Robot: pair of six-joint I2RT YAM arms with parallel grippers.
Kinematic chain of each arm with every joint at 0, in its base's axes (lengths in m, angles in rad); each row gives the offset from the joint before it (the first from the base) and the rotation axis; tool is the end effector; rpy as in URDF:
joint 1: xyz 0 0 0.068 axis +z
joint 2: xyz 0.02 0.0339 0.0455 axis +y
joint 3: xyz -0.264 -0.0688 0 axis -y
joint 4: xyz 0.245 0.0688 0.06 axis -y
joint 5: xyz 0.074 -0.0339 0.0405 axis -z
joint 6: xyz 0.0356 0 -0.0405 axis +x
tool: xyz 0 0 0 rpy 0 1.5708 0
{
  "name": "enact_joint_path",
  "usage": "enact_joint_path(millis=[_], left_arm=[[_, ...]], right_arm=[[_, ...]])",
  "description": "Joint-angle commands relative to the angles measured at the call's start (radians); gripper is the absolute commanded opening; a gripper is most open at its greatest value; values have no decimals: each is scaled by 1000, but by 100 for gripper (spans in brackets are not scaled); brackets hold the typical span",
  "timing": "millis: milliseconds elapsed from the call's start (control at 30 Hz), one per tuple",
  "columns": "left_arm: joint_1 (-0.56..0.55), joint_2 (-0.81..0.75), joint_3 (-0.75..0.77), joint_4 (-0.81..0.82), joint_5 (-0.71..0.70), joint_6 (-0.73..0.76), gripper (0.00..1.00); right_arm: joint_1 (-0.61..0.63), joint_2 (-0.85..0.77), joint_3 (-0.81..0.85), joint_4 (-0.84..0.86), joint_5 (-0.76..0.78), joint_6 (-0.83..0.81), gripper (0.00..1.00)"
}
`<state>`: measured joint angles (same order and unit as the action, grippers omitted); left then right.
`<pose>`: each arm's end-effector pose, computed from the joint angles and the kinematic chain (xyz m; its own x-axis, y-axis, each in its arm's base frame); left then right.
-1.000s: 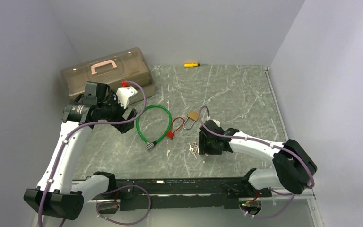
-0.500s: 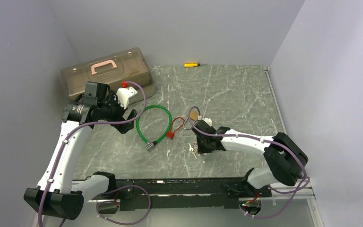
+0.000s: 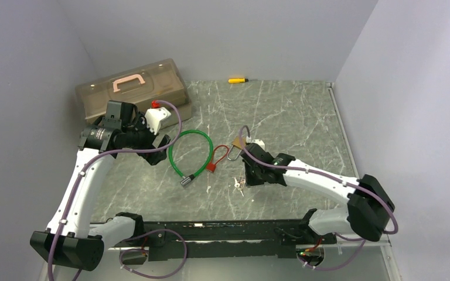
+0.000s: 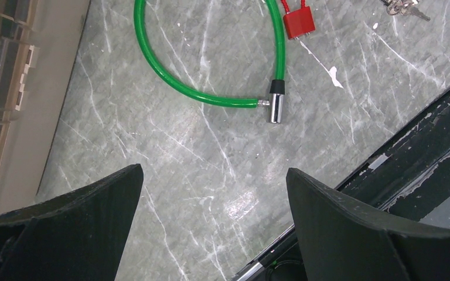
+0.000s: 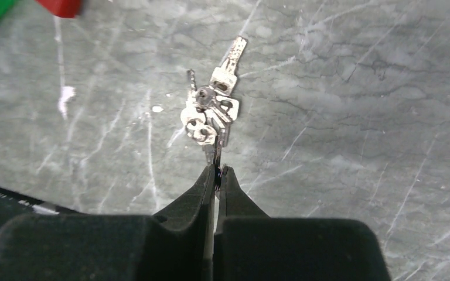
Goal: Unlock with the key
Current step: Pick up the key from the center of the board.
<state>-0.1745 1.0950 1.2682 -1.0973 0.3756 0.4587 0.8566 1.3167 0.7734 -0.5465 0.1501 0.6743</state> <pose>0.1894 -0.0466 0.3640 -0.5368 0.5129 -0.6699 0.6880 0.7257 0.0043 0.1644 0.1816 0.1969 -0.8918 -0.0863 -0.4442 -0.1857 0.9650 0.1853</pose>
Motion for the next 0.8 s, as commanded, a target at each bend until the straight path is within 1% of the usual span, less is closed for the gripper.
enact_joint_path(millis=[0,133,267,333,433,500,600,667,767], left_arm=[[-5,-1,22,21,36,-3,99],[-9,13,22,32,95,-11,99],[-41,29,16,84,222,-49,99],[-54,16,-7,140,328,-70,99],[-77,-30,-83,292,456,-104,99],[-105,-18,-84,290,495,-90,99],[-123,5,-105,331,550,-134,99],[-139,19,-86,319,568,-141,99],[-147,29,-40,294,574,-166,99]], right_arm=[[2,-95,51,-66,-28,-50,0],[2,-162,37,-27,-109,-113,0],[3,-203,64,54,-238,-186,0],[3,-212,98,104,-291,-218,0],[2,-211,160,154,-351,-250,0],[3,-210,195,196,-389,-255,0],[3,-217,217,296,-461,-250,0],[2,-214,228,353,-511,-248,0],[3,-183,269,353,-592,-266,0]])
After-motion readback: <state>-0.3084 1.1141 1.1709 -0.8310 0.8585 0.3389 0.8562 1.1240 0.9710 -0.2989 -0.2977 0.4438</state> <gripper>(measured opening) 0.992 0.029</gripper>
